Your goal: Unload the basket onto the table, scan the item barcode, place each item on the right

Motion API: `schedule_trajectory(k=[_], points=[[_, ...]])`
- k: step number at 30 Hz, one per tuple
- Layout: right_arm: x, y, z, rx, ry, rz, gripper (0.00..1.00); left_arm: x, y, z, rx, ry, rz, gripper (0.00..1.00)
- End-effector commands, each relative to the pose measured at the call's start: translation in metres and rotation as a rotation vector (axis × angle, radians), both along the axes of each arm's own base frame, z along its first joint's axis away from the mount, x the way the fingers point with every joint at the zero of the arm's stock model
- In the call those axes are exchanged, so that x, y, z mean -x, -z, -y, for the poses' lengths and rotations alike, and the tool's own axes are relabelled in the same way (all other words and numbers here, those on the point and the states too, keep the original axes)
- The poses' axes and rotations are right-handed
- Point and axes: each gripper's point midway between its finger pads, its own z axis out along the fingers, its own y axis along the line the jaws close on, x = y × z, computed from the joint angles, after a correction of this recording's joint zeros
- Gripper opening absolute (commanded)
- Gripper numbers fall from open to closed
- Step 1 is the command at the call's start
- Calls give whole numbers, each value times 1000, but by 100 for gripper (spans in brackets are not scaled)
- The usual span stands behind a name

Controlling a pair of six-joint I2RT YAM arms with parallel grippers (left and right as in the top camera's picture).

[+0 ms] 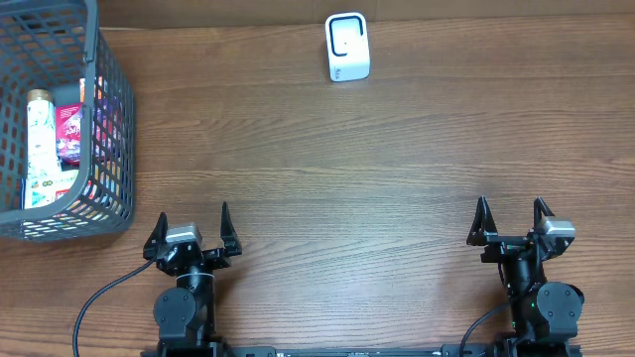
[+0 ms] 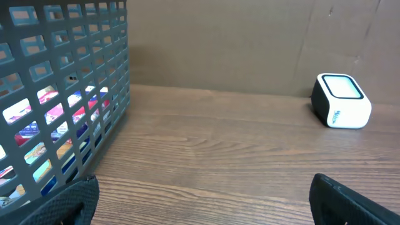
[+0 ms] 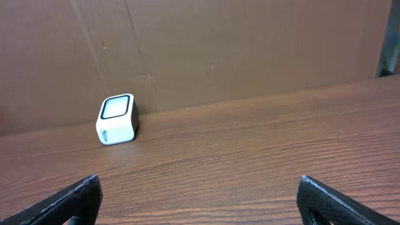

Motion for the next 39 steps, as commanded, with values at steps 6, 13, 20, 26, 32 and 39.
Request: schedule_trajectory(k=[6, 13, 20, 26, 32, 39], points=[[0, 2, -1, 4, -2, 3, 100, 0, 2, -1, -16, -7, -2, 100], [0, 2, -1, 4, -2, 3, 100, -1, 2, 6, -13, 36, -4, 100], [0, 2, -1, 4, -2, 3, 100, -2, 3, 14, -3, 79, -6, 100], [0, 2, -1, 4, -2, 3, 100, -2, 5, 23, 42, 126, -10, 100], [0, 2, -1, 4, -2, 3, 100, -2, 4, 29, 45, 162, -13, 100], [0, 2, -1, 4, -2, 3, 100, 10, -17, 28, 49, 158, -72, 100]])
